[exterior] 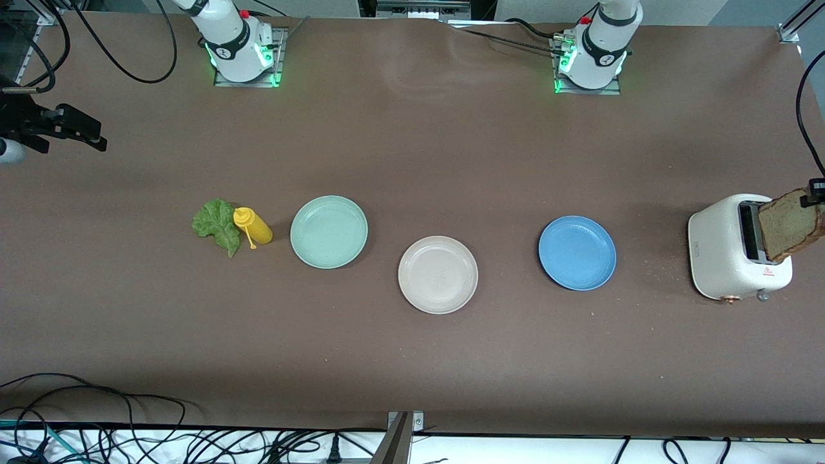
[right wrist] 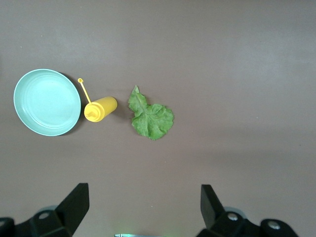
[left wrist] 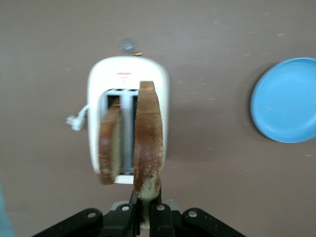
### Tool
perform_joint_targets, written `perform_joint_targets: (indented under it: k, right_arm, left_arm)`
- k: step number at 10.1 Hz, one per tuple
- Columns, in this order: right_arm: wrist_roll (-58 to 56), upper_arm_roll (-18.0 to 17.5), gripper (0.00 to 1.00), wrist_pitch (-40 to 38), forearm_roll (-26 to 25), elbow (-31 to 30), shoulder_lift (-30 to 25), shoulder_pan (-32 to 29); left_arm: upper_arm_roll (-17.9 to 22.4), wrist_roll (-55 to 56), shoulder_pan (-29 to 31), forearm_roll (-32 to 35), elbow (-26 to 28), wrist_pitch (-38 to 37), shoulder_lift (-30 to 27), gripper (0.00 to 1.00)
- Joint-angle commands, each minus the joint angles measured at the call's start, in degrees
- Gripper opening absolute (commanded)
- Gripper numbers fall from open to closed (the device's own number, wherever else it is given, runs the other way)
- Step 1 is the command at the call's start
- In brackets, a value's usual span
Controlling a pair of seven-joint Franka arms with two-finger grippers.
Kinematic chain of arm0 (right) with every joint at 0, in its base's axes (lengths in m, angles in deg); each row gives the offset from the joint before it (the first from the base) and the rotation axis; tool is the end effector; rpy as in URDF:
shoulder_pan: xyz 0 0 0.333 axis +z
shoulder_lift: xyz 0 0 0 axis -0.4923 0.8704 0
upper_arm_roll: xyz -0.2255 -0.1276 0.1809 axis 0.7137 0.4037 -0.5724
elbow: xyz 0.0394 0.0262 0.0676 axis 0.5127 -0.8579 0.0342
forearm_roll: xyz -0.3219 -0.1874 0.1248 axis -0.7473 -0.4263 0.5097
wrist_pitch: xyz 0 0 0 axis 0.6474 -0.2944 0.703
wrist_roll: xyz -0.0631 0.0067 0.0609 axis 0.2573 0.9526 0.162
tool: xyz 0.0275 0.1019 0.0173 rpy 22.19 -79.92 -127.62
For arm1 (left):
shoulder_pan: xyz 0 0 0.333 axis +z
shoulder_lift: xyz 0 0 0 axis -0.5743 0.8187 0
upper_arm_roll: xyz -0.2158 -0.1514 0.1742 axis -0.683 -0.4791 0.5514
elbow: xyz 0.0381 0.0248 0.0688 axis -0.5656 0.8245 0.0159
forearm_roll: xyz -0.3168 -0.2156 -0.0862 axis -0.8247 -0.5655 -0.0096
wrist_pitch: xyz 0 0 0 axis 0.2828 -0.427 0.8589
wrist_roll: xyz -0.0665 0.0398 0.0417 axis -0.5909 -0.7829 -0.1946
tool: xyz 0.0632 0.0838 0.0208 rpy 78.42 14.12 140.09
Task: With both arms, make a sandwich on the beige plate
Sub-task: 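Grasp the bread slice with the left gripper and lift it out, then carry the bread slice with the left gripper onto the beige plate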
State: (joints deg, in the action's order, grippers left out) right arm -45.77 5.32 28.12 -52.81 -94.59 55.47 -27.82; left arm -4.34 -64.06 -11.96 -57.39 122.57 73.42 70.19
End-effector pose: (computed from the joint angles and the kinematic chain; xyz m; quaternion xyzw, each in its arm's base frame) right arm 0.5505 -0.0126 0.6140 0.9992 0.0255 -0.0318 0.0012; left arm 0.5883 0.1980 0.5031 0.9974 -0.0300 -0.0655 0.0098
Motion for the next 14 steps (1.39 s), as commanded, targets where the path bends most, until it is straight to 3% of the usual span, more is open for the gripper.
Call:
perform_joint_targets:
  k: [1, 6, 8, 11, 12, 14]
  right_arm:
    - [0.67, -0.12, 1.00, -0.67, 0.02, -0.05, -0.56, 0.08]
    - [0.67, -0.12, 1.00, -0.58, 0.02, -0.05, -0.56, 0.00]
    - [0.67, -0.12, 1.00, -0.58, 0.02, -0.05, -0.56, 0.08]
    - [0.67, -0.12, 1.00, -0.58, 0.02, -0.05, -0.56, 0.08]
    - [0.67, -0.12, 1.00, -0.67, 0.02, -0.05, -0.56, 0.00]
    - [0.67, -0.12, 1.00, -0.58, 0.02, -0.05, -0.56, 0.08]
  left_arm:
    - [-1.25, -1.20, -1.46, -9.00, -2.68, -4.05, 2.43, 0.00]
    - [-1.34, 5.47, -11.82, -34.75, -2.77, -5.64, 11.55, 0.00]
    - [-1.43, 7.59, -14.20, -49.93, -2.77, -5.64, 14.11, 0.00]
    - [-1.60, 6.63, -18.07, -56.06, -2.24, -4.86, 16.32, 0.00]
    - [-1.60, 6.37, -19.39, -59.72, -1.72, -2.50, 16.40, 0.00]
    - [-1.60, 6.36, -24.03, -60.81, -1.45, 4.25, 17.81, 0.00]
